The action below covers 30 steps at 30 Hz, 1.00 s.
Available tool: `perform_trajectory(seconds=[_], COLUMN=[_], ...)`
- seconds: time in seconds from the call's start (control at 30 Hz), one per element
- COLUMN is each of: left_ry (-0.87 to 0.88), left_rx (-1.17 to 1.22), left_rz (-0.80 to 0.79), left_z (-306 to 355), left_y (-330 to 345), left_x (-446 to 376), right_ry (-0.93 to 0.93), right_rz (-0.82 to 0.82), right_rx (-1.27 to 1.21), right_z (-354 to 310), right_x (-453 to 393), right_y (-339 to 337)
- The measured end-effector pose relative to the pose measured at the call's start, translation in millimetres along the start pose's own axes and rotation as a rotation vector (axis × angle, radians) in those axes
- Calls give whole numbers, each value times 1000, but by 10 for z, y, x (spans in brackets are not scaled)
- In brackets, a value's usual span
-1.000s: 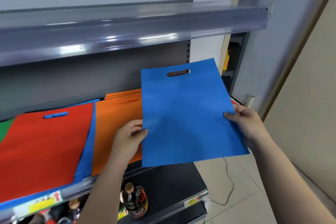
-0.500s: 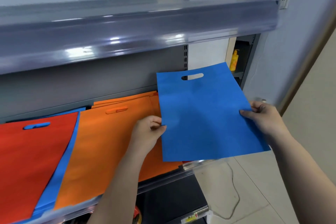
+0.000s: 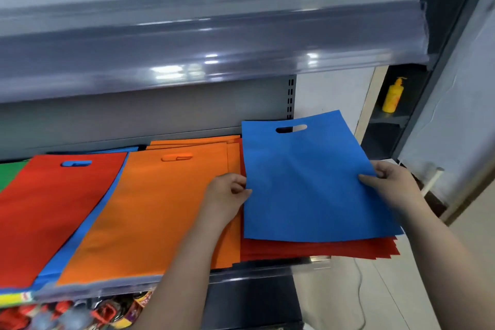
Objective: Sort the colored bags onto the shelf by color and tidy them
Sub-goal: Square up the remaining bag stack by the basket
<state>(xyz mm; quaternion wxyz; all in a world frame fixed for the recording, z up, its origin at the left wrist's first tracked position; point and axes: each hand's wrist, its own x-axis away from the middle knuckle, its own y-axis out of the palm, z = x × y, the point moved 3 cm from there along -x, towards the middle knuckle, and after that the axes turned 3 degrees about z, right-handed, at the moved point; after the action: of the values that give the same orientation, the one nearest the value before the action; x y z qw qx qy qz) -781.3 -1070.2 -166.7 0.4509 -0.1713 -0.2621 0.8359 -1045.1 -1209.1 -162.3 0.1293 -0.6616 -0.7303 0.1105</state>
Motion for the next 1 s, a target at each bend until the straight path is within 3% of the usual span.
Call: perform_trajectory(seconds=[0.27, 0.43, 0.53, 0.63, 0.8, 1.0], left_ry=[-54, -45, -63, -173, -443, -337], left_rx=[115, 306, 131, -259, -656, -732], left_rz=[131, 332, 446, 525, 369, 133], left_z=[153, 71, -286, -806, -1479, -1880], left_y=[29, -490, -937, -1487, -2233, -2421], left_x=[164, 406, 526, 649, 866, 778], right_ry=[88, 134, 115, 103, 81, 117], right_rz=[-163, -350, -459, -513, -536, -475], right_rx=[-210, -446, -525, -577, -580, -581], right_z=[87, -135, -315, -453, -624, -733], right_x=[-182, -61, 136, 368, 760, 1060], right_y=[-80, 227, 574, 970, 1629, 2172])
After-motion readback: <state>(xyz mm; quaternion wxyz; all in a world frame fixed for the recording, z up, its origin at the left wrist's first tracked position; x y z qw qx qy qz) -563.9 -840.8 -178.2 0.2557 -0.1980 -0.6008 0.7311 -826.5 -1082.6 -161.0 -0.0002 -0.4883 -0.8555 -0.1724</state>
